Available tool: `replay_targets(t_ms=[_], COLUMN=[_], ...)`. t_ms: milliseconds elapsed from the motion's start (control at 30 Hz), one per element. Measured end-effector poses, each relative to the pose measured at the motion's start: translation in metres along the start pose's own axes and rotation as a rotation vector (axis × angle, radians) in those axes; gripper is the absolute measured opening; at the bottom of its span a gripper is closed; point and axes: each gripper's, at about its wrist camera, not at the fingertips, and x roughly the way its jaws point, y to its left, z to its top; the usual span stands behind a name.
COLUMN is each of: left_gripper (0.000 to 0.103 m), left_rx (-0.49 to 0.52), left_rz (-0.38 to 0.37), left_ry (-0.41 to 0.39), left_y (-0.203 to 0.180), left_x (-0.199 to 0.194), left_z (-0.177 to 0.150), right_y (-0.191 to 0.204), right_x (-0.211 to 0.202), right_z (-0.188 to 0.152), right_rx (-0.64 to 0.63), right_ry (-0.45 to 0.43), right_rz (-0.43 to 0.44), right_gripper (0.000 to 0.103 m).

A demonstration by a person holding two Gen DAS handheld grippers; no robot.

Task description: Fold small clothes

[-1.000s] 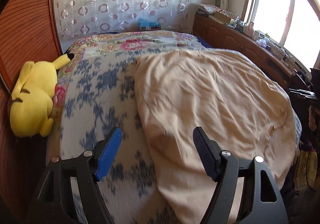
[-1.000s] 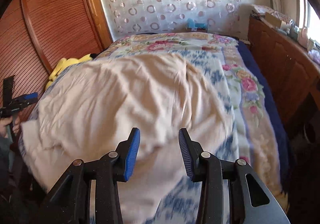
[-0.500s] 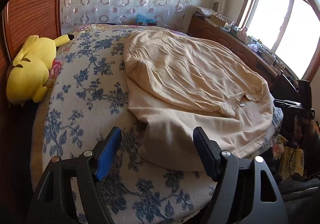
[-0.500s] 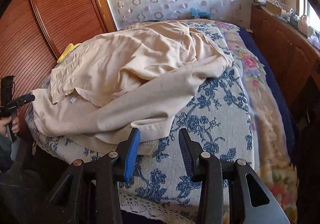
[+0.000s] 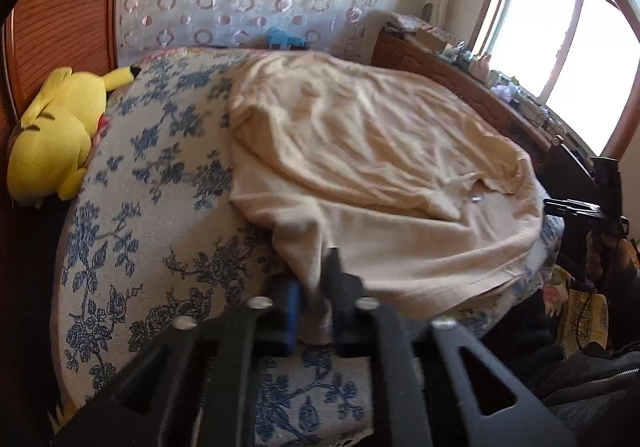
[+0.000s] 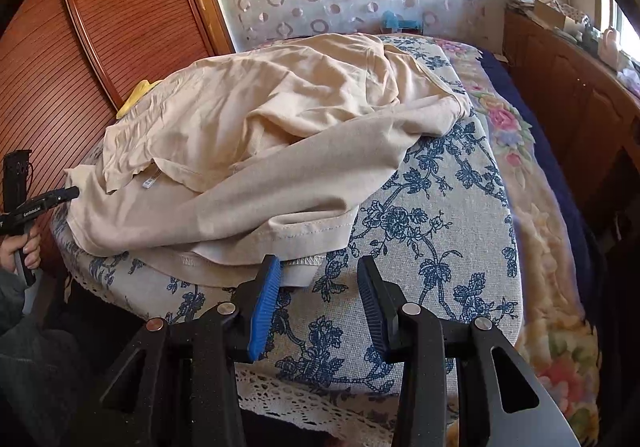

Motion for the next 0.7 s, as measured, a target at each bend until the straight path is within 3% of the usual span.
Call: replay_targets(t_ms=[200,400,633,667,700], left_gripper=[0.007,0.005,0.003,0.003,0.003], left_rx=[-0.022,-0.006,-0.029,-0.033,-0.034], left_rz=[-0.013,0.027,0.049,0.049,0.05], left_ry=[-0.111,-0.159,-0.17,-0.166,-0.164], left_y=[-0.007,-0.012,-0.003,-0.002,-0.002], left_x=[-0.045,-0.061,-0.062,-0.061,-0.06], left_z=[0.018,0.028,0.031,0.03,0.029], right_y=[0.006,0.011,0.031,0.034,0.036], right_x=[-0.001,0.0,0.012,0.013,0.015], right_z=[-0.004,-0.007,-0.005,-0.005,-0.005], right_rx=[-0.021,-0.042,-0.13,-0.138,-0.144], right_ry=[-0.007,-0.015,-0.051,-0.06,-0.069], right_rz=[0.054,0.021,-0.083,-0.096,-0.105], right_gripper=[0.042,0.042,0.041,0.03,0.006])
